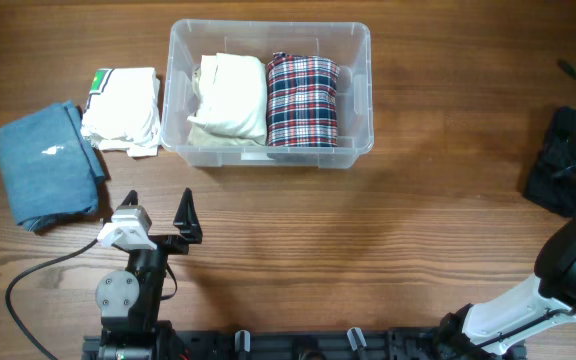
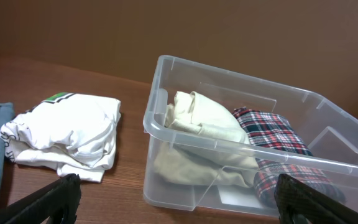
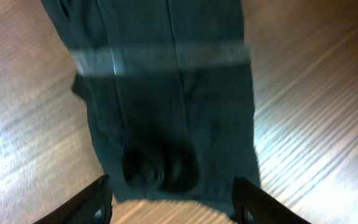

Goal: Pack container
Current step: 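Grasp the black garment and carry it over the bin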

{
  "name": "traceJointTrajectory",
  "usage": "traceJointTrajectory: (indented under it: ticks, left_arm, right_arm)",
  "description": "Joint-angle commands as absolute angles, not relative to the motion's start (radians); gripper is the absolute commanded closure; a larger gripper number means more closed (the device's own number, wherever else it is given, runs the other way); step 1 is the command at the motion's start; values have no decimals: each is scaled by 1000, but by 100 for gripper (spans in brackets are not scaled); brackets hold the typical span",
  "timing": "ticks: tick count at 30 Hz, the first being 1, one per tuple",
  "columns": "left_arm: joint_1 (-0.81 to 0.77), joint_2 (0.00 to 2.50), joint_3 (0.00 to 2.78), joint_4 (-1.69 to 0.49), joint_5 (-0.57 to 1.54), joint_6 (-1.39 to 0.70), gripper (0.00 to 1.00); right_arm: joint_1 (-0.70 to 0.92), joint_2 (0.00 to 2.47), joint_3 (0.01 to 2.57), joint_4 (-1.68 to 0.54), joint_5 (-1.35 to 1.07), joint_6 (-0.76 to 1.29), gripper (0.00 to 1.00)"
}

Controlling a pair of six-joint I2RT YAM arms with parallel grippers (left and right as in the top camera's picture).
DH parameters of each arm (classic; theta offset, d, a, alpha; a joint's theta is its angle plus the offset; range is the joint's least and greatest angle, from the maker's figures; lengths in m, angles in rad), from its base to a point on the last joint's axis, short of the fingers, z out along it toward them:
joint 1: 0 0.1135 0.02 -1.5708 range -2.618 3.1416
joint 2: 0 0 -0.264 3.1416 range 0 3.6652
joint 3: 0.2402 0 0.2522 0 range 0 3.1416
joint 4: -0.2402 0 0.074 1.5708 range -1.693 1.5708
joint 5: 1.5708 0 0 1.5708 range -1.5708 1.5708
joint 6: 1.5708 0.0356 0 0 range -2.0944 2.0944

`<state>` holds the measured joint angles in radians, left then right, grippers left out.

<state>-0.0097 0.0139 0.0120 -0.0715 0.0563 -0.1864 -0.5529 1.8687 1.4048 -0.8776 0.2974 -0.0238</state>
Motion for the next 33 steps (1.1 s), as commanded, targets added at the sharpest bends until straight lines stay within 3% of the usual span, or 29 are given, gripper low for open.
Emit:
traceJointTrajectory:
  ticks: [1, 6, 10, 11, 14, 23, 33]
  left_arm:
    - [-2, 7, 6, -74, 51, -195, 0]
    - [-2, 7, 6, -74, 51, -195, 0]
    - [-2, 7, 6, -74, 51, -195, 0]
    - [-2, 7, 6, -74, 51, -195, 0]
    - [-2, 7, 6, -74, 51, -195, 0]
    - [-2, 7, 6, -74, 51, -195, 0]
    - [-2, 7, 6, -74, 51, -195, 0]
  right_arm:
    - [-560, 1907, 1398, -829, 321, -106, 40]
    - [-561, 1969, 1398, -788, 317, -113, 43]
    - [-561, 2005, 1398, -771, 314, -112, 55]
    - [-561, 2006, 1398, -767, 314, -105, 60]
    - [-561, 2006, 1398, -759, 315, -103, 96]
    - [-496, 1935, 1492, -795, 276, -41, 96]
    - [-439, 1693, 1561, -774, -260, 6, 96]
